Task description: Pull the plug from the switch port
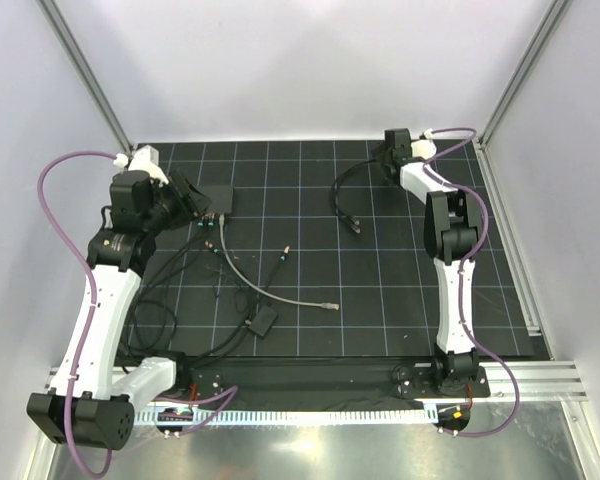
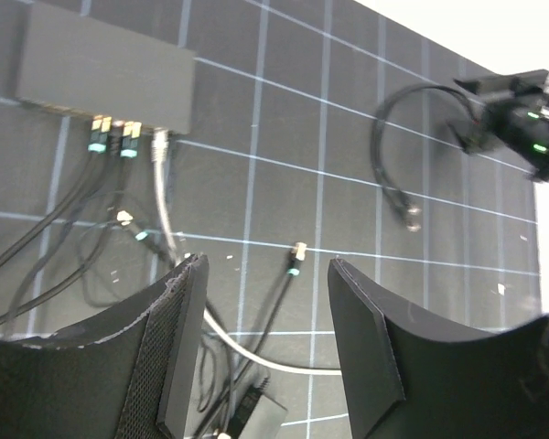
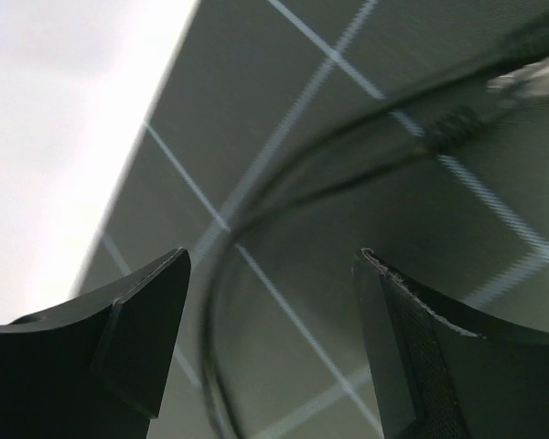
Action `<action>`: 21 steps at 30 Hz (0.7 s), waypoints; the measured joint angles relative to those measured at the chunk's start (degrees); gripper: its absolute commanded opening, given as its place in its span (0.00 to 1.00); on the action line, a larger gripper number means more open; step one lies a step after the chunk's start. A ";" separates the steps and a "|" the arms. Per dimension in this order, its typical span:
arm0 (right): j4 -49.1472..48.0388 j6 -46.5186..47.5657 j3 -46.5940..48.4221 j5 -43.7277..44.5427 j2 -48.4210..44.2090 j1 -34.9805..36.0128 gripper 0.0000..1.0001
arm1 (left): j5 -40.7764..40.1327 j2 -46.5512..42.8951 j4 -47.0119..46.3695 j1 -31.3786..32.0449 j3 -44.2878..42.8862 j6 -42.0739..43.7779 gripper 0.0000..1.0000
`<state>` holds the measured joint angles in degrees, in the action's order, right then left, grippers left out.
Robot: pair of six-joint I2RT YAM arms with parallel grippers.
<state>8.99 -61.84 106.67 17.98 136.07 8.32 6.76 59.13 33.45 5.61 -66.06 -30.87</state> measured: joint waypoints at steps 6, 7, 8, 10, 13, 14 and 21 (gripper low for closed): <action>6.10 10.71 -1.20 1.36 -5.22 1.55 0.86 | -0.94 3.80 2.05 -2.58 -2.40 0.33 0.61; 6.75 12.76 -1.03 1.51 -6.14 2.36 0.88 | -0.15 5.14 1.97 -3.76 -2.58 0.31 0.61; 7.34 15.04 -0.28 1.64 -6.71 3.54 0.96 | 1.11 6.49 1.92 -5.33 -2.67 0.17 0.61; 7.89 19.87 2.34 1.77 -6.99 6.64 1.00 | 3.78 9.57 1.77 -8.79 -2.67 -0.17 0.61; 7.02 26.73 5.03 -0.63 -7.15 12.79 1.00 | 8.94 14.38 0.07 -14.16 -2.43 -0.79 0.59; 6.08 28.33 5.29 -3.04 -7.21 14.67 1.00 | 10.19 15.52 -0.66 -15.28 -2.21 -1.07 0.59; -2.12 29.86 5.81 -31.12 -5.75 21.88 0.93 | 19.41 26.03 -9.86 -21.09 -0.11 -3.37 0.58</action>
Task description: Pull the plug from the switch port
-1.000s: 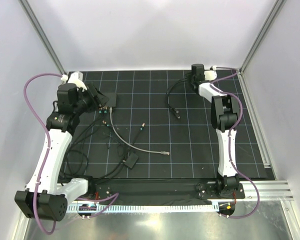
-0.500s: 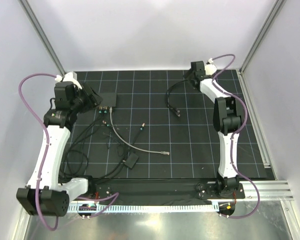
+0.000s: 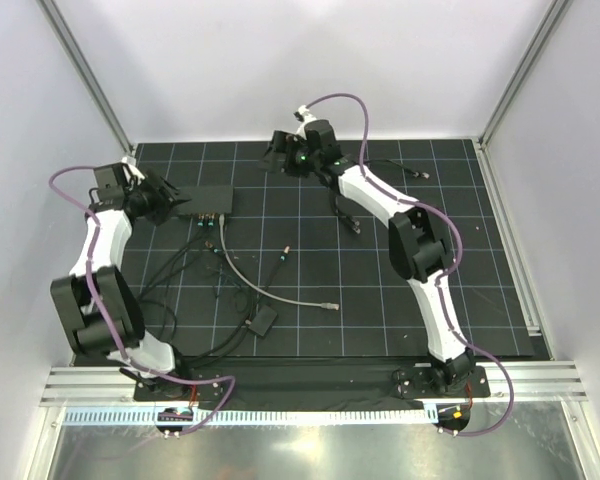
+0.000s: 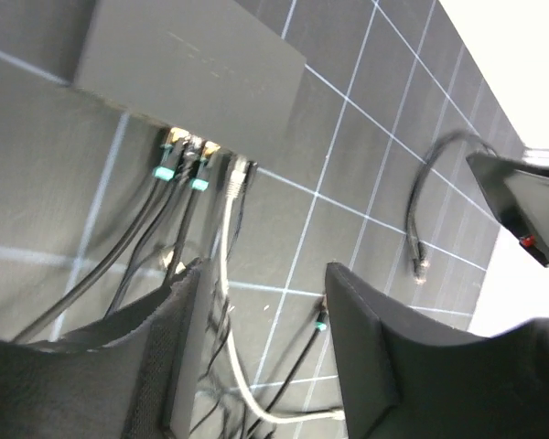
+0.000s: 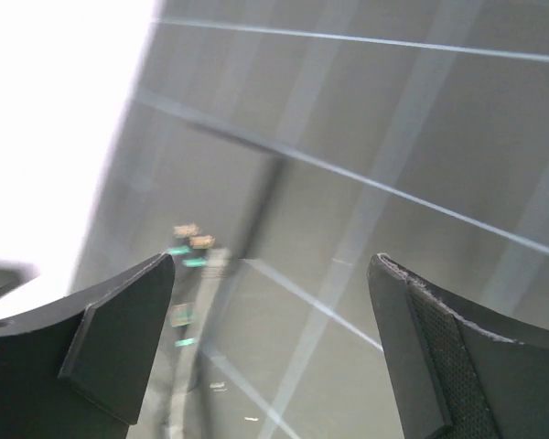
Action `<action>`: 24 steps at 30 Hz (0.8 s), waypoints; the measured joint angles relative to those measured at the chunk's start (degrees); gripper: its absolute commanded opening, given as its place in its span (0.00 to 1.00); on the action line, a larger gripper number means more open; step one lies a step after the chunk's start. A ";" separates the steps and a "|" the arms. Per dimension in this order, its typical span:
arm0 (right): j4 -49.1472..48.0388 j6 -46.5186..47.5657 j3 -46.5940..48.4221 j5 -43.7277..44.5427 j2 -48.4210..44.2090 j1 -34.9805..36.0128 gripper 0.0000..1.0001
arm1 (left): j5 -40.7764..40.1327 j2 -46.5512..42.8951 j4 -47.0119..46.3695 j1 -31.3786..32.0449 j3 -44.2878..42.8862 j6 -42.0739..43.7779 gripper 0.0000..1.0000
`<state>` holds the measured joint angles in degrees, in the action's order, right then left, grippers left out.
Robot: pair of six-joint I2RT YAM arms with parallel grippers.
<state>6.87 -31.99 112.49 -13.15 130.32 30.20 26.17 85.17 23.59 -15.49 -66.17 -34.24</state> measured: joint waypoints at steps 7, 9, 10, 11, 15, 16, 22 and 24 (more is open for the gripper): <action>-8.76 -4.94 10.88 -16.63 10.73 1.49 0.76 | 8.24 15.06 -7.58 -0.31 -2.93 -1.53 0.61; -9.49 -5.66 12.92 -18.29 13.57 2.58 0.73 | 9.05 17.79 -8.31 -0.46 -4.15 -1.33 0.56; -9.68 -5.75 13.84 -18.78 14.71 3.15 0.71 | 9.51 18.80 -9.01 -0.61 -4.55 -1.25 0.52; -9.81 -5.73 14.91 -19.28 16.09 3.98 0.70 | 9.92 19.58 -9.70 -0.83 -4.81 -1.16 0.41; -10.03 -5.70 17.25 -20.59 19.47 7.43 0.68 | 11.56 22.14 -13.14 -1.92 -4.87 -0.31 0.34; -10.19 -5.70 17.46 -20.70 19.87 8.11 0.68 | 12.04 22.86 -14.36 -2.21 -4.83 -0.24 0.36; -11.63 -6.34 23.91 -21.11 24.13 10.47 0.65 | 13.94 26.71 -19.08 -2.71 -4.39 0.15 0.39; -12.50 -7.34 25.77 -21.11 25.70 10.23 0.65 | 14.27 28.04 -19.47 -2.78 -4.39 0.42 0.38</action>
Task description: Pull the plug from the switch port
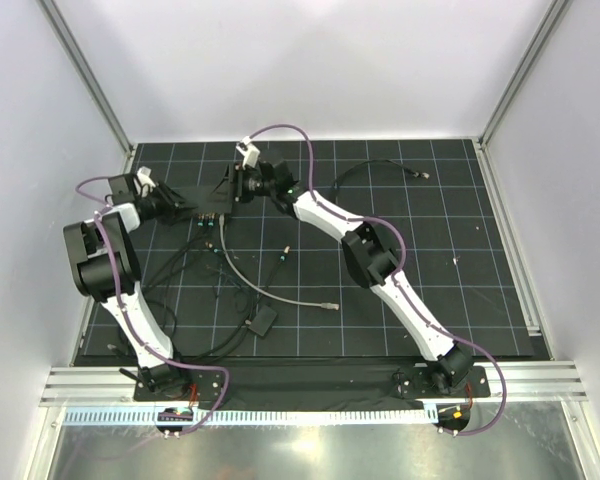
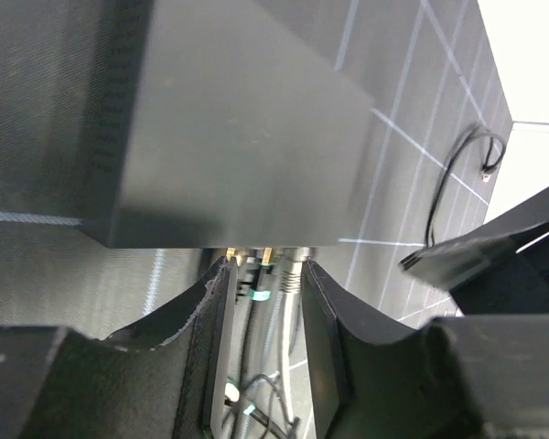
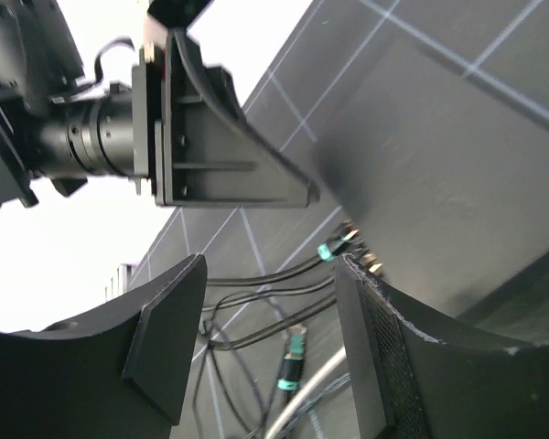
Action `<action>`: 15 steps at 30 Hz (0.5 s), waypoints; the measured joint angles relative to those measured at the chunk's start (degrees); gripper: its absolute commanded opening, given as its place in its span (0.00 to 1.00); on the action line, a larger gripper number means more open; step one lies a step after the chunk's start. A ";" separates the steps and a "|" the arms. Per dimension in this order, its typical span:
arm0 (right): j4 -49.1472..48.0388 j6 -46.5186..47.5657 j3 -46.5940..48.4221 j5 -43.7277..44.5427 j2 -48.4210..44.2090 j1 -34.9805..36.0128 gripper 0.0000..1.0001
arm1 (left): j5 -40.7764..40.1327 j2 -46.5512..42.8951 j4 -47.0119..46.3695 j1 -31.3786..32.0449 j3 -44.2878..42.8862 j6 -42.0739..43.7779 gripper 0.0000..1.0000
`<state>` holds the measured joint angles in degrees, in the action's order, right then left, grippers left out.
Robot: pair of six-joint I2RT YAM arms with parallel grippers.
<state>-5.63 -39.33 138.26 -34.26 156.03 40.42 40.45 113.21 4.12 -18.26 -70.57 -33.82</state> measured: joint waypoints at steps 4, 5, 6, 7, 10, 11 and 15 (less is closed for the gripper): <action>-1.29 -1.42 1.03 0.61 2.27 -0.70 0.63 | 0.42 2.16 -0.04 -0.42 -0.02 0.44 0.37; -1.29 -1.57 1.03 0.92 2.71 -0.85 0.63 | 0.42 2.49 0.09 -0.52 0.00 0.85 0.37; -1.27 -1.62 1.05 1.18 3.06 -0.96 0.62 | 0.39 2.69 0.24 -0.61 0.00 1.25 0.38; -1.27 -1.66 1.42 1.53 3.61 -1.16 0.62 | 0.42 2.80 0.42 -0.63 -0.02 1.66 0.38; -1.38 -2.14 3.69 2.51 5.92 -1.46 0.61 | 0.76 2.89 0.96 -0.68 -0.02 3.04 0.39; -1.55 -2.62 4.42 2.82 6.64 -1.46 0.61 | 0.81 2.97 1.07 -0.68 -0.02 3.32 0.40; -2.14 -3.74 5.88 3.52 8.74 -1.29 0.60 | 1.70 4.20 2.08 -0.68 -0.31 4.70 0.41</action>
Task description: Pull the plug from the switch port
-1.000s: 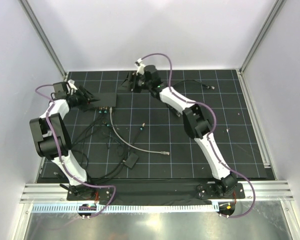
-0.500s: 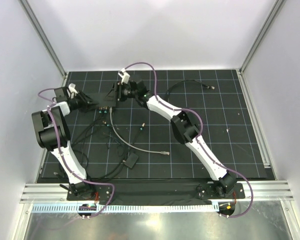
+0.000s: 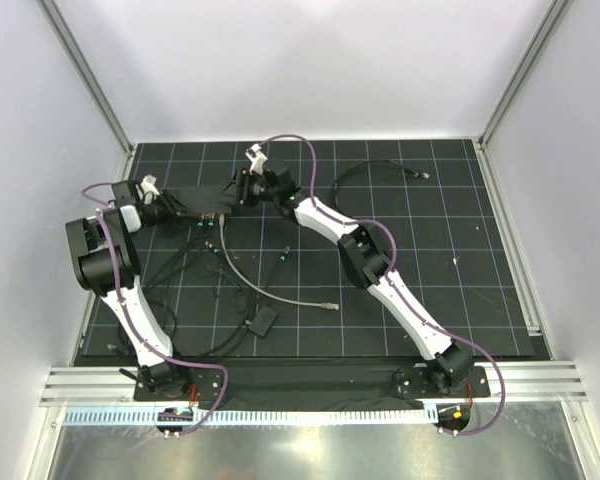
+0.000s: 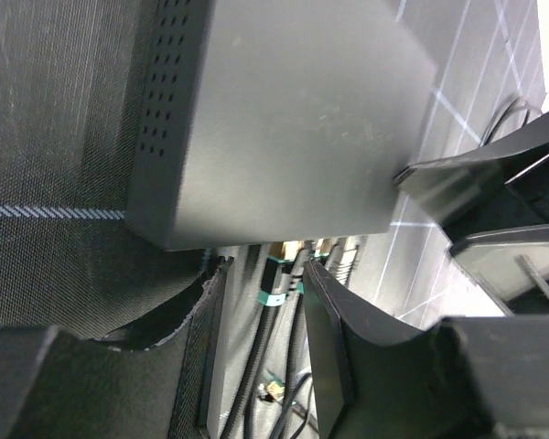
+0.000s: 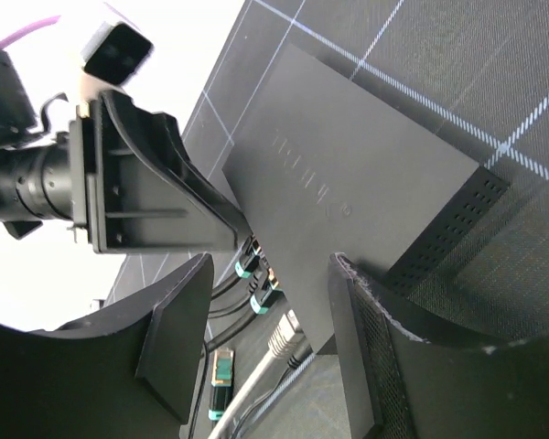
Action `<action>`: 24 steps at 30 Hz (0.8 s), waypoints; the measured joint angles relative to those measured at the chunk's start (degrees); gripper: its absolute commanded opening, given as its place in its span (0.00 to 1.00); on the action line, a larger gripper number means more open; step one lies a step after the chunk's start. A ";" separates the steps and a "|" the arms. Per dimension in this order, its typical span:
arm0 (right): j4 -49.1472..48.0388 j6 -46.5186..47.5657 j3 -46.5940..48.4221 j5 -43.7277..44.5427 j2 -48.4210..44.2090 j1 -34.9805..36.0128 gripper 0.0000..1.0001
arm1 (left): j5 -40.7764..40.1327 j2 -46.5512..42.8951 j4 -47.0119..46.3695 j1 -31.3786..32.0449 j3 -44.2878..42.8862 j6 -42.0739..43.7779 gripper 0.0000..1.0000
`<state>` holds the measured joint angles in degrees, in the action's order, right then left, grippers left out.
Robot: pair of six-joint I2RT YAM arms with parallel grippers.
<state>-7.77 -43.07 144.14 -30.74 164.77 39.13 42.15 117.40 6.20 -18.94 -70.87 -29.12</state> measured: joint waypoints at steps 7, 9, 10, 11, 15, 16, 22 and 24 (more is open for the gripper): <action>-1.14 -0.96 0.63 0.90 0.74 0.35 0.59 | 3.52 1.79 1.33 -0.09 -1.07 2.01 0.43; -1.27 -1.09 0.63 1.09 0.79 0.39 0.59 | 4.85 2.16 1.29 -0.15 -1.25 2.40 0.44; -1.27 -1.09 0.63 1.18 0.79 0.39 0.59 | 5.40 2.32 1.29 -0.15 -1.29 2.47 0.44; -1.27 -1.11 0.63 1.27 0.79 0.42 0.58 | 5.86 2.54 1.29 -0.17 -1.36 2.56 0.43; -1.27 -1.16 0.63 1.51 0.81 0.44 0.57 | 6.45 2.95 1.31 -0.22 -1.57 2.47 0.41; -1.27 -1.16 0.63 1.57 0.83 0.44 0.57 | 6.43 2.99 1.29 -0.22 -1.60 2.25 0.41; -1.22 -1.14 0.63 1.77 0.83 0.63 0.55 | 5.84 3.50 1.36 0.13 -2.25 0.39 0.44; -1.20 -1.14 0.63 1.92 0.83 0.68 0.55 | 5.62 3.85 1.60 0.50 -3.04 0.04 0.44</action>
<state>-8.97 -44.21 144.77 -28.82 165.60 39.81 47.77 121.25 7.79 -18.44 -73.91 -29.08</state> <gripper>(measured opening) 0.555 0.435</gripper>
